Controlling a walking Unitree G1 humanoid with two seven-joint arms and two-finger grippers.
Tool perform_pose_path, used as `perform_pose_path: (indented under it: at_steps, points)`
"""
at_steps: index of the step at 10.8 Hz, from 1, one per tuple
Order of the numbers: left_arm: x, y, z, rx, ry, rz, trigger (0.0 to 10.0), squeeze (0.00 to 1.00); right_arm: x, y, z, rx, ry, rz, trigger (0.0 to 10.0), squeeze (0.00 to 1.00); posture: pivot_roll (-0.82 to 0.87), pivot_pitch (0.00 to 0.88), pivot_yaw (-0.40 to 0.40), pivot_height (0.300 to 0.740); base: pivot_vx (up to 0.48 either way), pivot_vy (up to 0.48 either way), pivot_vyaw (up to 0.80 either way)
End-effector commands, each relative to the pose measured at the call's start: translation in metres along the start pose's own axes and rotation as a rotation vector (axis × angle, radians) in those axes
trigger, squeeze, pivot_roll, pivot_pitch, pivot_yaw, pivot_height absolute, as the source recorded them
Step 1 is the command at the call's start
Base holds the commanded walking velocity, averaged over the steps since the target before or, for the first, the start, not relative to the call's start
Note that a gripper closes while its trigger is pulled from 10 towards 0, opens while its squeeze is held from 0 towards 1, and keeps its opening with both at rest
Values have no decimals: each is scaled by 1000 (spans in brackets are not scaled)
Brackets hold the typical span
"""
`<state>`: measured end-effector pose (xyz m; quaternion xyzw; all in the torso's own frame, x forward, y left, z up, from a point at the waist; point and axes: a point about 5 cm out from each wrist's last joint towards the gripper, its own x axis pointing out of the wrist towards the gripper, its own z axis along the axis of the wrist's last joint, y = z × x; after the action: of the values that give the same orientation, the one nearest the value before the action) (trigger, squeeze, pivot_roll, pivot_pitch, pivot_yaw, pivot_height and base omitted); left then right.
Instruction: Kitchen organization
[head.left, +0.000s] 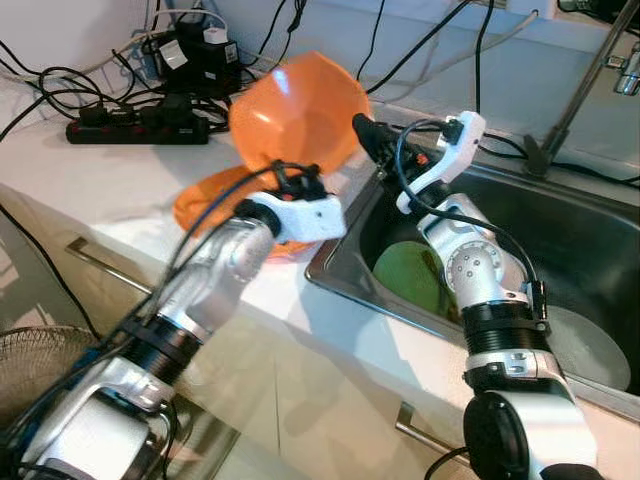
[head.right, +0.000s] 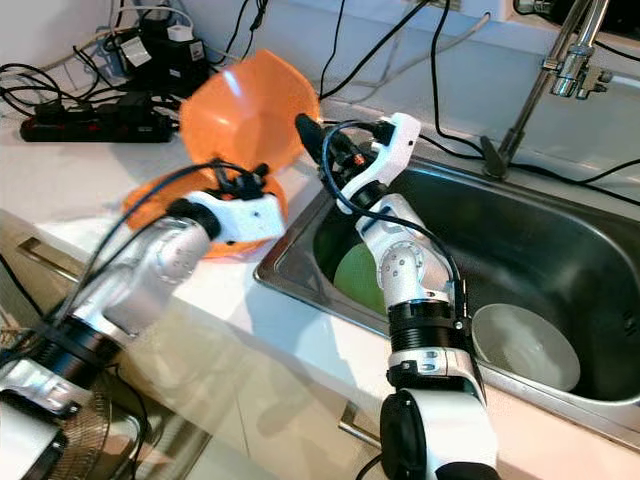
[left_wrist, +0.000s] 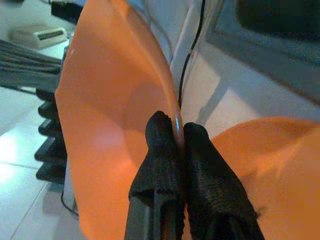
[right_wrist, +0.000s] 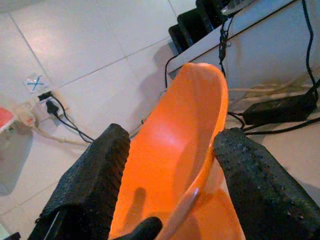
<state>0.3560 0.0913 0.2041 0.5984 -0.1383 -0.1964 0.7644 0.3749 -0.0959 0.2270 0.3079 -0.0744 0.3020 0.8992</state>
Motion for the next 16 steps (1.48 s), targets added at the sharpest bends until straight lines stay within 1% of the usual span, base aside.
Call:
perform_pose_path:
  at_steps: [1, 6, 7, 8, 9, 10, 13, 15, 16]
  points:
    - [7, 18, 16, 53, -57, 62, 10000, 0, -2, 1, 0, 2, 11, 4, 10000, 0, 230, 0, -52, 740, 0, 0, 0]
    - [11, 29, 24, 82, -68, 145, 10000, 0, -2, 2, -3, 1, 26, 0, 10000, 0, 229, 0, -54, 740, 0, 0, 0]
    - [12, 29, 27, 78, -83, 141, 10000, 0, -3, 2, -4, 1, 28, -5, 10000, 0, 229, 0, -54, 740, 0, 0, 0]
    - [12, 25, 29, 74, -102, 117, 10000, 0, -2, 2, -4, 1, 26, -9, 10000, 0, 227, 0, -51, 740, 0, 0, 0]
    - [10, 18, 32, 69, -131, 82, 10000, 0, -2, 1, -4, 0, 24, -20, 10000, 0, 227, 0, -50, 740, 0, 0, 0]
    - [8, 14, 32, 69, -138, 69, 10000, 0, -2, 0, -4, 1, 22, -27, 10000, 0, 228, 0, -51, 740, 0, 0, 0]
    - [5, 11, 28, 78, -135, 54, 10000, 0, -1, -2, -2, 5, 10, -46, 10000, 0, 231, 0, -52, 740, 0, 0, 0]
    - [2, 5, 26, 84, -130, 38, 10000, 0, -1, -4, 0, 12, 2, -65, 9882, 0, 233, 0, -53, 740, 0, 0, 0]
    - [2, 5, 26, 86, -130, 35, 10000, 0, -1, -4, -1, 13, 3, -65, 0, 0, 234, 0, -53, 740, 0, 0, 0]
